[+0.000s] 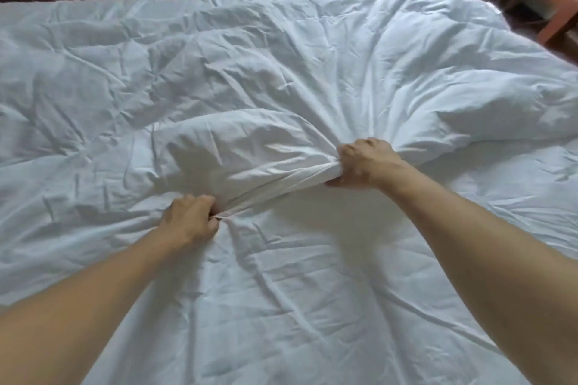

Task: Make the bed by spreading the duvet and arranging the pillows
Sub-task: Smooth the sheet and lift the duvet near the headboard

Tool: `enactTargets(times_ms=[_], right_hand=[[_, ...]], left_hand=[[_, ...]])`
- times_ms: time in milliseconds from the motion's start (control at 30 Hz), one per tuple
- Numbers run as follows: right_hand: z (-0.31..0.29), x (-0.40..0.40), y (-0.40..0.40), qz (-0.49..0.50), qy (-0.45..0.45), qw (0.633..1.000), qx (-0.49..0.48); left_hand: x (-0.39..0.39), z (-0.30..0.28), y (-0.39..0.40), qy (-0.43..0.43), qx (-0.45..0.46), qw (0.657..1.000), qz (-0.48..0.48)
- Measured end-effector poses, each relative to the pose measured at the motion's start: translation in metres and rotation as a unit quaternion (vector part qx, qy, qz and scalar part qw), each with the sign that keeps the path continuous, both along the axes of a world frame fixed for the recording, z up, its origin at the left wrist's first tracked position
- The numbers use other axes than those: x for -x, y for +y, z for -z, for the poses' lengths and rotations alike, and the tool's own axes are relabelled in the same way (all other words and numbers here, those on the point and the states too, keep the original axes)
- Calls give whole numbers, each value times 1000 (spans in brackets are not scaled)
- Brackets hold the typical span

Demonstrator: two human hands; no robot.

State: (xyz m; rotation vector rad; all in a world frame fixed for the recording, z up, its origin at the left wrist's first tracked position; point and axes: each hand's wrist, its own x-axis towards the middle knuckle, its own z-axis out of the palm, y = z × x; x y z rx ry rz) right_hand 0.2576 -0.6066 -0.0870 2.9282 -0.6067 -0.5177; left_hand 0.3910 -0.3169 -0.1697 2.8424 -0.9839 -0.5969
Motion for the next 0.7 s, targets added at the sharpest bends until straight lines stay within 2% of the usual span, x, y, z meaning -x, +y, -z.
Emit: enactTargets(times_ms=[67,133,200,267,367,433,567,700], right_hand=[[-16,13,-5,-1,91,995,28],[-22,20,-12,28,173,984,-5],[-12,29,-12,53,295,951,-72],[13,51,5,96,387,911,-105],[53,88,49,126,329,933,-70],[57,96,87,137,279,946,-93],[30,80,151,65,219,960,-163],[4,54,205,-22,217,954,-205]], left_hand=[[21,1,5,27,49,998,42],[41,-3,16,43,89,990,98],[53,-7,31,28,76,987,140],[58,-16,43,37,60,988,136],[72,-28,59,66,-22,986,149],[92,-33,77,83,-78,981,157],[116,-42,119,58,-182,968,163],[120,-59,178,74,-199,969,129]])
